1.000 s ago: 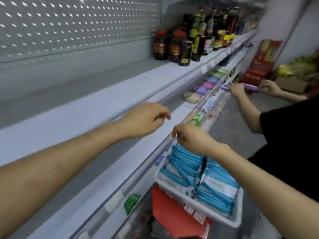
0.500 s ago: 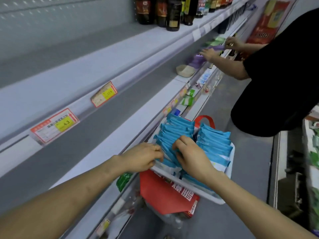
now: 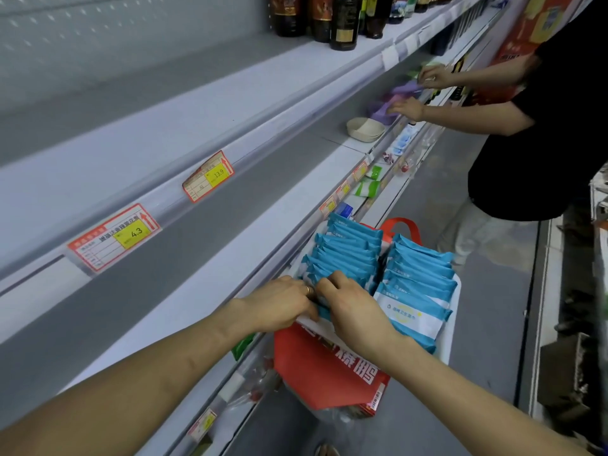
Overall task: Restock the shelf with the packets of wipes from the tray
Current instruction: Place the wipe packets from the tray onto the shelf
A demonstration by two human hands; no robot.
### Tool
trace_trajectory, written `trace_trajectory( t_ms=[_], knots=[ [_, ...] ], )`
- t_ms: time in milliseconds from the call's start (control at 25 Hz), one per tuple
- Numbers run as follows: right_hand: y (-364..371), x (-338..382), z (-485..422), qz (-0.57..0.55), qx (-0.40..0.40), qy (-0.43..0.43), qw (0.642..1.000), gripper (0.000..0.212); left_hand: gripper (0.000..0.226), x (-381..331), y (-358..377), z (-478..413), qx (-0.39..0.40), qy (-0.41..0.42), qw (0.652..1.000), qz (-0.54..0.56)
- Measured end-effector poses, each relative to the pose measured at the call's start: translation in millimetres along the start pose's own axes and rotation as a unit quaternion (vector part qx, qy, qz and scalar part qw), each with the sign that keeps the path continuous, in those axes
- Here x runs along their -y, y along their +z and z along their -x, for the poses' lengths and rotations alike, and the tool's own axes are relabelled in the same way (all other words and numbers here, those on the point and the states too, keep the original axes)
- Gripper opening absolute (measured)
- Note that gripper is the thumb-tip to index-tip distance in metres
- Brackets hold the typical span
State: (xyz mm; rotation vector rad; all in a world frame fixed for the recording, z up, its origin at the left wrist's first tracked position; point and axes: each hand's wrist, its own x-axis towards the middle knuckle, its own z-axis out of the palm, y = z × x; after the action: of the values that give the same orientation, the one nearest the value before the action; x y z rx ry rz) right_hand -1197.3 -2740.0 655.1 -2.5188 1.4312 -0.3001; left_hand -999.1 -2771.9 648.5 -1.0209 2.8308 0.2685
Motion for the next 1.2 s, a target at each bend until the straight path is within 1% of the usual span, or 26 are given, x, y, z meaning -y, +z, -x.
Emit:
trace_trajectory(
  t_ms=[120,240,400,520,680,840,880,920,1000,1040,1120,1200],
  knots=[
    [-0.2,3.0,-1.1,-0.042,0.009,0.013,0.999,0.025,0.047,-0.8,3.0,1.0,-0.015,0.004,1.000,-0.008],
    [-3.2,3.8,-0.1,-0.064,0.016,0.021,0.998,0.029,0.047,-2.6,5.5,3.1,-0.027,-0.002,0.999,-0.018],
    [-9.5,9.4,-0.2,-0.111,0.026,0.045,0.992,0.030,0.046,-3.0,4.1,10.7,-0.046,0.018,0.997,-0.059],
    [-23.7,4.4,-9.0,-0.099,0.055,0.076,0.991,0.033,0.045,-3.5,-8.8,19.0,-0.066,0.034,0.993,-0.097],
    [-73.5,-4.8,-27.1,-0.066,0.074,0.065,0.993,0.036,0.042,-2.3,-54.0,32.3,-0.110,0.030,0.985,-0.129],
    [-143.5,8.8,-55.3,-0.028,0.053,0.011,0.998,0.045,0.027,-1.9,-122.2,61.9,-0.148,-0.028,0.977,-0.152],
    [-161.5,17.4,-64.5,-0.026,0.043,-0.009,0.999,0.046,0.026,-1.3,-142.0,74.6,-0.158,-0.047,0.975,-0.149],
    [-178.0,26.6,-73.3,-0.025,0.029,-0.031,0.999,0.047,0.030,-1.1,-162.4,87.8,-0.170,-0.068,0.974,-0.132],
    [-209.5,50.3,-92.1,-0.012,0.003,-0.082,0.997,0.050,0.040,-1.4,-203.0,120.0,-0.215,-0.110,0.967,-0.079],
    [-223.5,64.4,-101.0,-0.003,-0.007,-0.108,0.994,0.051,0.041,-1.3,-221.3,138.0,-0.236,-0.132,0.961,-0.059],
    [-247.9,99.1,-119.5,0.000,-0.019,-0.160,0.987,0.052,0.034,-1.2,-254.5,181.0,-0.261,-0.172,0.949,-0.046],
    [-265.2,135.2,-138.6,-0.016,-0.032,-0.215,0.976,0.052,0.029,1.6,-281.2,225.5,-0.261,-0.220,0.938,-0.057]
  ],
)
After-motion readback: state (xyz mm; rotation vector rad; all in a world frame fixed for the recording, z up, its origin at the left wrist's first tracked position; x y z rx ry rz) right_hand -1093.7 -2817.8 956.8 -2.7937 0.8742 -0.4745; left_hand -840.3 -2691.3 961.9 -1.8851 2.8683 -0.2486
